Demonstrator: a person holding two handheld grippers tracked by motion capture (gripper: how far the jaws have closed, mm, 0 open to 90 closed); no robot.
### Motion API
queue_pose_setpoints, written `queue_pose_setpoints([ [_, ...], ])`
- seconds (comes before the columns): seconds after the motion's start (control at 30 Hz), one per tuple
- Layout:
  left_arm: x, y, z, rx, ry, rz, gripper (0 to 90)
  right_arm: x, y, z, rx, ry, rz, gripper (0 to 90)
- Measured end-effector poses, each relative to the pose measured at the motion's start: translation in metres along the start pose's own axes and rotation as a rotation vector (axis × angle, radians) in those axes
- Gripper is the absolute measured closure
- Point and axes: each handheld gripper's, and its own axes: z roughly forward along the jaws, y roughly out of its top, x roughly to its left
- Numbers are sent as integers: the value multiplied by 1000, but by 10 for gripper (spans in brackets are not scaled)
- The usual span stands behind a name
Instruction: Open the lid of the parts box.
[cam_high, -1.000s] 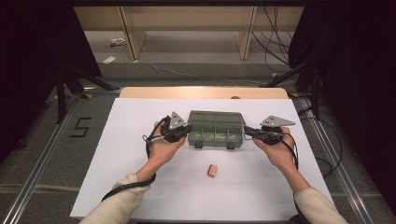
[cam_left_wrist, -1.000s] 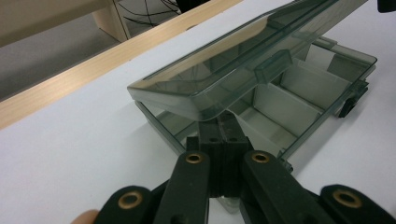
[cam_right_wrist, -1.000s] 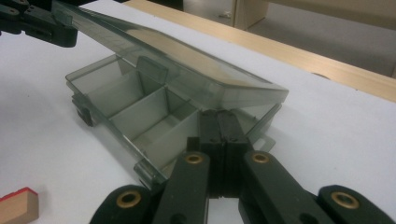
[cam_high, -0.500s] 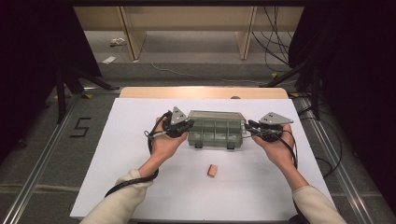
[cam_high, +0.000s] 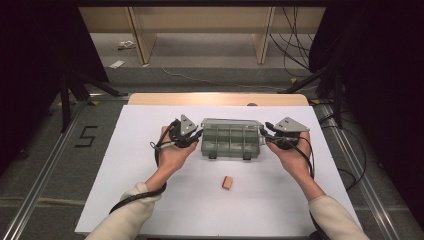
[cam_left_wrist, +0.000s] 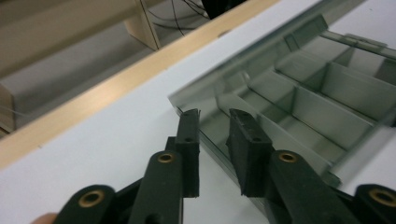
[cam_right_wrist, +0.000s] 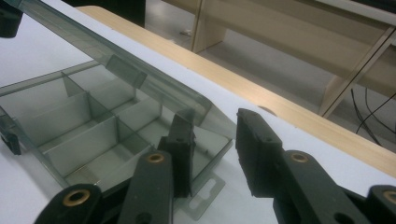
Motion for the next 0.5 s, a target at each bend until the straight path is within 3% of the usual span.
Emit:
queue_pose_setpoints([
  [0.1, 0, 7, 3, -31, 14, 52, 713, 0, 1, 0, -10, -10, -3, 700],
  [0.27, -1, 12, 7, -60, 42, 92, 753, -1, 3, 2, -26, -27, -6, 733],
  [0.5, 2, 16, 11, -92, 72, 95, 808, -2, 7, 6, -55, -46, 1, 792],
])
